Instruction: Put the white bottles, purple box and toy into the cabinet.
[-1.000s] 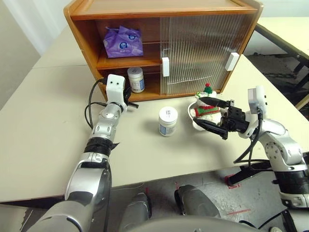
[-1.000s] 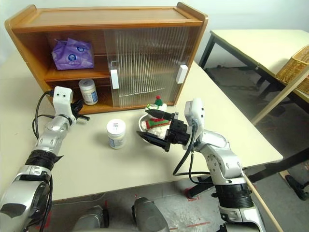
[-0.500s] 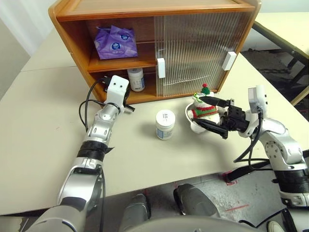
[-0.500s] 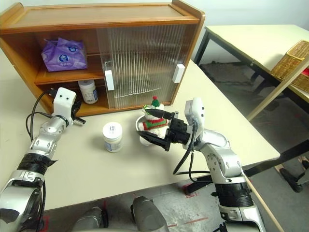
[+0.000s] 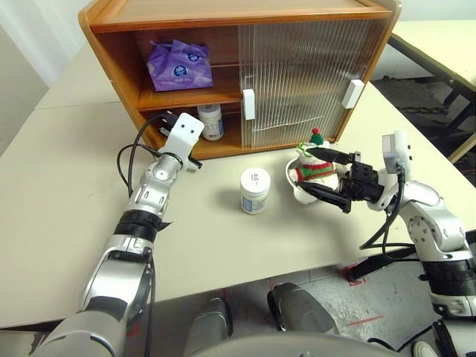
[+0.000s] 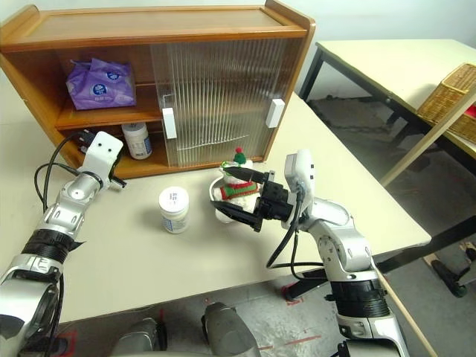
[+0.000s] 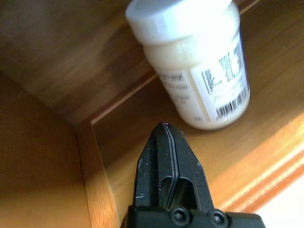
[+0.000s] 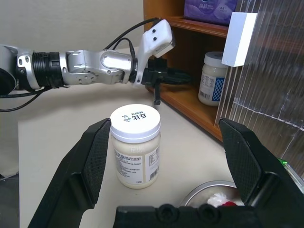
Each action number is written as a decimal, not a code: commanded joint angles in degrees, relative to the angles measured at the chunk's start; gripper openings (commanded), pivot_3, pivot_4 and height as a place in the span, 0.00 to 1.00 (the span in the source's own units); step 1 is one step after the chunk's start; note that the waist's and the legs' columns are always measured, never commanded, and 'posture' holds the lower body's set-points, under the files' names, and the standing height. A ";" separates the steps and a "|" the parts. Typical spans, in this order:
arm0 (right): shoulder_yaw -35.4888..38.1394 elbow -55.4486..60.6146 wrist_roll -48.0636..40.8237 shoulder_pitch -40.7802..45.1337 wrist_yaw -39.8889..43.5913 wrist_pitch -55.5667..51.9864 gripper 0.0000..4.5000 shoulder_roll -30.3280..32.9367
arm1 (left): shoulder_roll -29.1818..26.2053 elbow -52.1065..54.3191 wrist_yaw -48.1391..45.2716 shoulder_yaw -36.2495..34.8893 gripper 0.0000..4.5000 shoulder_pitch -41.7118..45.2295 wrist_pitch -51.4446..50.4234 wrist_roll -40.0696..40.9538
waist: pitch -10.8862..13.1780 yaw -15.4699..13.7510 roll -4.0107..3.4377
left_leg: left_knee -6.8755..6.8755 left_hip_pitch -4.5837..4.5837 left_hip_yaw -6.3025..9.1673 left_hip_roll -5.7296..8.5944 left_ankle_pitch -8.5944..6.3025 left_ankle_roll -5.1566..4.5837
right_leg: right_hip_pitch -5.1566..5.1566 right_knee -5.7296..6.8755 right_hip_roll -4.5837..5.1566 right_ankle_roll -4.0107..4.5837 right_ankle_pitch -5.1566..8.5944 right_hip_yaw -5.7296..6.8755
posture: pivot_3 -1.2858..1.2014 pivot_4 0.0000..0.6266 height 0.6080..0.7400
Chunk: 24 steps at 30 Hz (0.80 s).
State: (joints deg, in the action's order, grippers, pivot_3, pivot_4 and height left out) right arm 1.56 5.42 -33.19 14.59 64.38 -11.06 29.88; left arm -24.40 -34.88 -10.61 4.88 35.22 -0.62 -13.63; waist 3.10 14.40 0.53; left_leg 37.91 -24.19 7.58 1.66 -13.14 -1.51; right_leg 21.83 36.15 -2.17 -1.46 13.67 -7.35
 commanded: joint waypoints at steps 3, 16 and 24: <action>0.54 0.51 0.47 -0.57 -0.32 0.56 1.00 0.20 | -1.07 -7.94 0.81 1.14 0.01 3.24 3.46 -1.82 | 0.00 0.19 0.00 | 0.00 0.00 0.00 -0.02 0.00 0.00 | 0.01 0.00 0.00 -0.04 -0.03 0.00 | 0.38 0.08 1.00; 1.89 1.86 0.45 -1.89 -1.94 0.99 1.00 0.86 | -2.79 -21.84 2.03 3.39 0.01 9.80 10.46 -4.42 | -0.04 2.03 0.03 | 0.06 -0.01 0.00 0.01 0.01 -0.04 | -0.01 0.00 -0.02 -0.53 -0.31 -0.01 | 0.36 0.05 1.00; 2.32 2.19 0.41 -2.03 -2.18 1.07 1.00 0.98 | -1.05 -26.33 2.05 4.99 0.01 12.93 13.72 -5.46 | -0.07 4.06 0.04 | 0.14 0.05 -0.05 0.12 0.11 -0.20 | -0.20 0.00 -0.09 -1.00 -0.13 0.05 | 0.35 0.04 1.00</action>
State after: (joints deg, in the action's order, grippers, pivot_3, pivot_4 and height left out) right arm 3.26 6.49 -33.17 12.88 62.34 -10.49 30.36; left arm -25.95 -60.40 -8.39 9.12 47.09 11.79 -18.38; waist 3.03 18.46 0.57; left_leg 38.09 -24.15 7.52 1.79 -13.00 -1.76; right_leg 21.62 36.14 -2.25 -2.51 13.57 -7.29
